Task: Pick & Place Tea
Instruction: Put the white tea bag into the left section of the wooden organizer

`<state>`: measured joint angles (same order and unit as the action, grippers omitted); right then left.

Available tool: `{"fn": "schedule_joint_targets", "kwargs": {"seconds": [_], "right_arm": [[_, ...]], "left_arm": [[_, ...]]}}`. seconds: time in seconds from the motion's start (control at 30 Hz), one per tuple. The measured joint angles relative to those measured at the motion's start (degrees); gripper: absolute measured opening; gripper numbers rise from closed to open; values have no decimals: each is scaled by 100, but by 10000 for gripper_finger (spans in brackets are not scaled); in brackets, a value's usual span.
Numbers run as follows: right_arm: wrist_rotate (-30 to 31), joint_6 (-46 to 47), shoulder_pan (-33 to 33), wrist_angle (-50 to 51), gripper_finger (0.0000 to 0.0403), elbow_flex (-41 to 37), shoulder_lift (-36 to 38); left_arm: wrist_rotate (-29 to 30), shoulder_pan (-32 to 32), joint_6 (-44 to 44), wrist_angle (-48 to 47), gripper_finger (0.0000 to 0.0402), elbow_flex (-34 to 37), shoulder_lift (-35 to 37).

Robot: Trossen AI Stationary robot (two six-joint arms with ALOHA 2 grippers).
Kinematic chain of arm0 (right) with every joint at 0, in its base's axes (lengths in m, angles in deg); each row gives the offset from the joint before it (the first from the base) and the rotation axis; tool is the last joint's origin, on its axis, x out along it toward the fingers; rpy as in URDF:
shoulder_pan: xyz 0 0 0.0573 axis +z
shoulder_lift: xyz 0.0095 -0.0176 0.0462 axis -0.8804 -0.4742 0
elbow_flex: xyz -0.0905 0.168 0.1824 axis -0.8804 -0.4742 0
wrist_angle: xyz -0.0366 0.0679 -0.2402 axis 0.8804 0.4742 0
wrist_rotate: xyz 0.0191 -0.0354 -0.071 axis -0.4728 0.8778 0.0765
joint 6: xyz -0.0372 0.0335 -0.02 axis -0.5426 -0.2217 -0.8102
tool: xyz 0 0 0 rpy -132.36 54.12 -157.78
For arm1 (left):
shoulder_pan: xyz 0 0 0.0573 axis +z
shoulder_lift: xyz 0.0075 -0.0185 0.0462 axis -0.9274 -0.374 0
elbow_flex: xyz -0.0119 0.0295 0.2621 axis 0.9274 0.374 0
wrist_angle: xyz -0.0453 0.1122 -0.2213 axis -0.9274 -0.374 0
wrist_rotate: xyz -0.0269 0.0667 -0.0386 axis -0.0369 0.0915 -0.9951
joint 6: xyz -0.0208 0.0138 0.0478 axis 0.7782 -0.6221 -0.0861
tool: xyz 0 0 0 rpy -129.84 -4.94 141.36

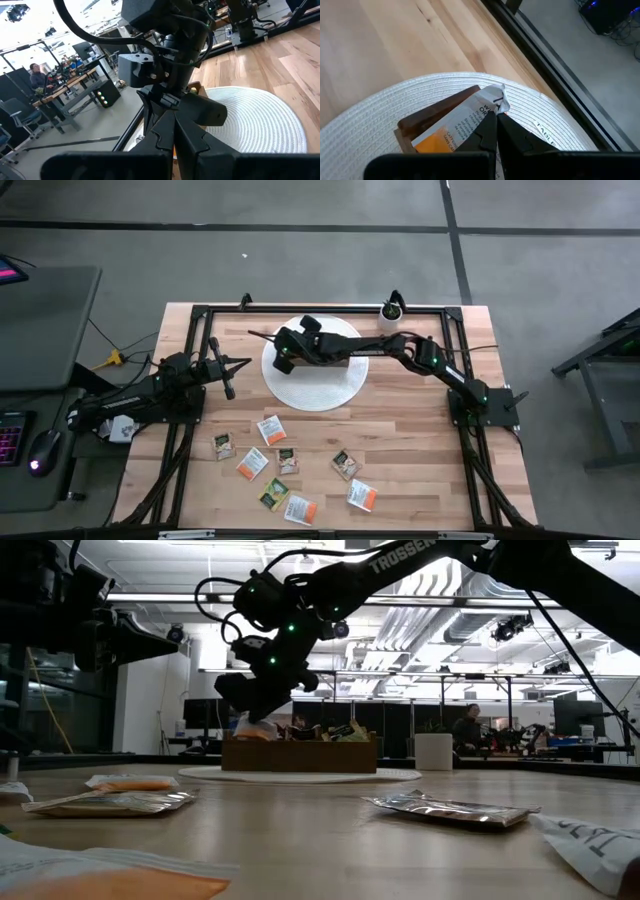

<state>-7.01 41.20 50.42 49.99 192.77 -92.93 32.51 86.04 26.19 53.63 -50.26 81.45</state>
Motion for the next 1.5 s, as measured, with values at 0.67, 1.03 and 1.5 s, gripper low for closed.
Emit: {"fn": "schedule_joint_targets", "kwargs": {"seconds": [0.67,1.03,1.5], "right_arm": [[170,-234,31,-162,118,0,0],[325,-326,296,98,144,0,317],[-3326,-1053,988,3031,145,0,1294]], "left_arm": [[1,-2,2,0,1,0,0],[1,0,2,0,1,0,2],[1,-2,2,0,1,0,0]]}}
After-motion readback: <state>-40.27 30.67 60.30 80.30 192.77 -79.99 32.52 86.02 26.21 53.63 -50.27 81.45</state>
